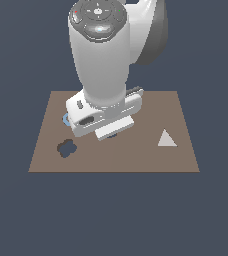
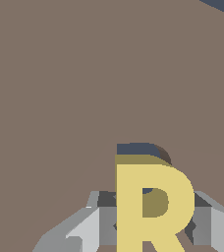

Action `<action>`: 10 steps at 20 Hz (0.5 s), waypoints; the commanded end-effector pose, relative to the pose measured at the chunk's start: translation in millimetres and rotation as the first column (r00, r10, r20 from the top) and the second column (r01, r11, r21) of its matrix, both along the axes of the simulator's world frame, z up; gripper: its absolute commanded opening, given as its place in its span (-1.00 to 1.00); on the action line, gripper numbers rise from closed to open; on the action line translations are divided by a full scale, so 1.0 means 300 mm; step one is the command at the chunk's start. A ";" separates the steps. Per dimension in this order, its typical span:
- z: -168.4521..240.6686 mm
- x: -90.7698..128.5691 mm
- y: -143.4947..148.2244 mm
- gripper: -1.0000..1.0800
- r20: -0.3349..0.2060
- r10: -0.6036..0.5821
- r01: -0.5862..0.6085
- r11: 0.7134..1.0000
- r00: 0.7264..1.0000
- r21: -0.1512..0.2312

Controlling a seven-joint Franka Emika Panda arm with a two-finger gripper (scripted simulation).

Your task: Insert a designated object into the corresponding slot on a board.

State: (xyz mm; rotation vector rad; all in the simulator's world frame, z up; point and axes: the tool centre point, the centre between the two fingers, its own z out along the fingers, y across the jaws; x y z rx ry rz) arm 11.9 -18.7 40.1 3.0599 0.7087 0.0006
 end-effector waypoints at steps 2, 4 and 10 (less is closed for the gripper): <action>0.001 0.018 -0.004 -1.00 0.000 0.035 -0.035 0.999 0.999 0.000; 0.001 0.023 -0.006 -1.00 0.000 0.045 -0.045 0.999 0.999 0.000; 0.001 0.023 -0.004 -1.00 0.000 0.044 -0.044 0.999 0.999 0.000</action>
